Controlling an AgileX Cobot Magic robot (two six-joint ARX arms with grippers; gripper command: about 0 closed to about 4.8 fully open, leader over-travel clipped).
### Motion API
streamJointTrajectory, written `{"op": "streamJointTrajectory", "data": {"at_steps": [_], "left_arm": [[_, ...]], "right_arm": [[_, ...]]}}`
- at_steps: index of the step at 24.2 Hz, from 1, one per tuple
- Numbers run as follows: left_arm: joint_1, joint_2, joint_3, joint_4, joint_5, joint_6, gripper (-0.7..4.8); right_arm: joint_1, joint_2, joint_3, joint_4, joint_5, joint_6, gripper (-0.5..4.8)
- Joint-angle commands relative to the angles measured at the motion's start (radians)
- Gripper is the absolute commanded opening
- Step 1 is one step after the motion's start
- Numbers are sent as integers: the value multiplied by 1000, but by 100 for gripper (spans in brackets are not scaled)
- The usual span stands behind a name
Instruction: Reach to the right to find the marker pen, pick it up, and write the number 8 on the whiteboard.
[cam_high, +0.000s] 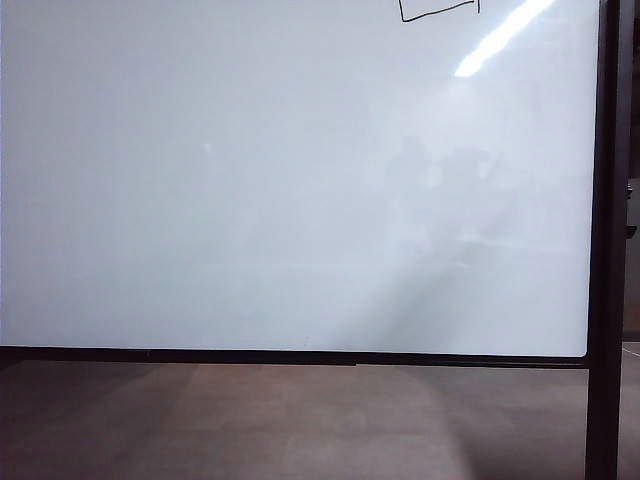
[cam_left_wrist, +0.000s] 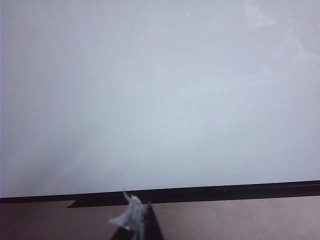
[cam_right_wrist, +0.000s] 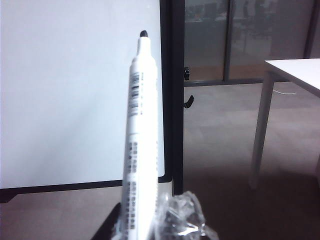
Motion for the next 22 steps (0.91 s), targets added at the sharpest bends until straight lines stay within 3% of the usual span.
{"op": "streamJointTrajectory", "data": {"at_steps": [1,13,22], "left_arm": [[0,1,3,12,2,0,-5],[0,1,3,11,2,0,-5],[0,1,3,-79,2,0,-5]], "right_arm": [[2,-1,-1,12,0,-3,-5],[2,-1,-1,12,0,-3,-5],[2,-1,-1,12,0,-3,-5]]}}
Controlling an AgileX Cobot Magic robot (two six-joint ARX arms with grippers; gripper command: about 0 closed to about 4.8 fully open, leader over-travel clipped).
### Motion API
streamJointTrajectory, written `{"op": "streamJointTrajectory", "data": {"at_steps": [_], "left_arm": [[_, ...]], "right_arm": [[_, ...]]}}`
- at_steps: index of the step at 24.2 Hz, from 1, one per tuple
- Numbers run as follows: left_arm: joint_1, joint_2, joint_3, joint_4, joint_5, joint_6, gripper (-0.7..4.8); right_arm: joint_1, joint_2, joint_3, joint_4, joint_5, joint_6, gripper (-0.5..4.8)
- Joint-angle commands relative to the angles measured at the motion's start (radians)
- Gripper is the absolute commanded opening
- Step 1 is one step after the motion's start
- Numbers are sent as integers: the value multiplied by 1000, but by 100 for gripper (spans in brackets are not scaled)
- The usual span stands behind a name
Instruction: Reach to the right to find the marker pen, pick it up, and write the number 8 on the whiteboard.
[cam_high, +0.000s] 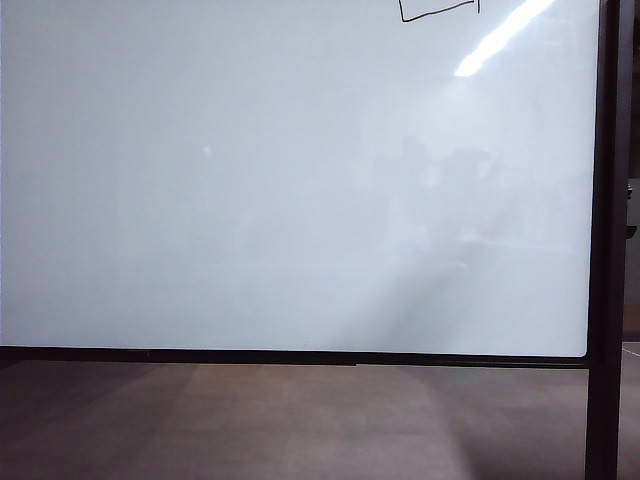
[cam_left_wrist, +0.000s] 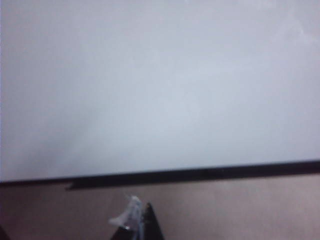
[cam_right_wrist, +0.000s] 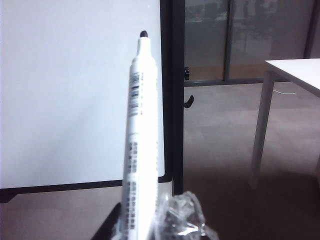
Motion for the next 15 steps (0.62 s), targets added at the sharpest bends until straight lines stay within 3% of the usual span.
{"op": "streamJointTrajectory", "data": {"at_steps": [1,15], "left_arm": [[0,1,3,-5,2,0,-5],[0,1,3,12,2,0,-5]], "right_arm": [[1,-1,-1,12,0,-3,-5],[1,-1,-1,12,0,-3,-5]]}}
